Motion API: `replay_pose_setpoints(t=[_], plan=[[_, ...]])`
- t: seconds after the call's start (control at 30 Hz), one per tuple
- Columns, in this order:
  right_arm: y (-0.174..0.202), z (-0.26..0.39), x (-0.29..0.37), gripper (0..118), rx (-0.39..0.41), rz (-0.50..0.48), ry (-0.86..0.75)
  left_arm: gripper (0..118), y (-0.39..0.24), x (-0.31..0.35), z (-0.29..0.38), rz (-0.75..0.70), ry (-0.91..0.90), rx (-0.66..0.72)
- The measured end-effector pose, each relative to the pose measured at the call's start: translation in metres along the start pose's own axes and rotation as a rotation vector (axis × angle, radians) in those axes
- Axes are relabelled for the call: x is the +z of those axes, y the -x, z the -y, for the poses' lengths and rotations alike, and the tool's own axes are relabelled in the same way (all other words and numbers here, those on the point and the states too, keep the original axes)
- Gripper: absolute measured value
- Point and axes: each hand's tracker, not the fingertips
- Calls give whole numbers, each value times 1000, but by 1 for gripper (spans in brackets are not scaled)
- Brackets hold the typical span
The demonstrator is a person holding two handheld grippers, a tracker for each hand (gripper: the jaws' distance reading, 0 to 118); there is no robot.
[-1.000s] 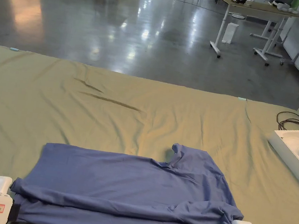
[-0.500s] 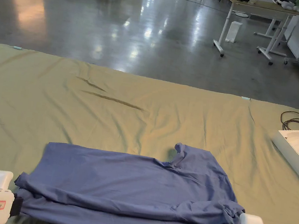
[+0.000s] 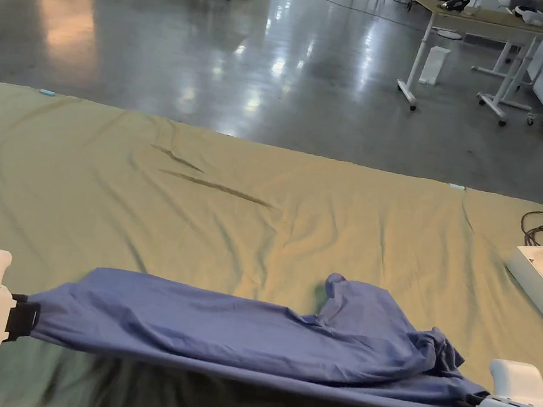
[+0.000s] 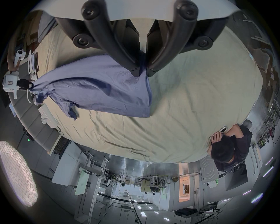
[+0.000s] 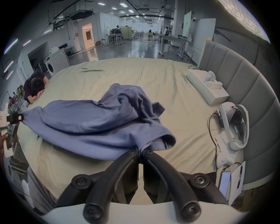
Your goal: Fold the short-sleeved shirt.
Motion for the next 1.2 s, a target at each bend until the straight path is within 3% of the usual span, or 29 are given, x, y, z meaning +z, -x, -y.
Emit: replay_pose_setpoints(t=[0.37, 0.57, 0.87, 0.97, 1.03, 1.2], plan=[[17, 100, 36, 3, 36, 9, 121, 8, 22, 15, 104, -43, 160, 12], [27, 161, 16, 3, 28, 26, 217, 8, 27, -3, 158, -74, 290, -2], [37, 178, -16, 8, 39, 85, 216, 8, 26, -18, 172, -102, 290, -9], [45, 165, 2, 35, 91, 141, 165, 17, 24, -9, 162, -100, 268, 9], [51, 150, 19, 58, 87, 161, 50, 36, 18, 1, 150, -95, 174, 4], [74, 96, 54, 66, 39, 92, -260, 50, -13, 21, 111, -34, -76, -17]])
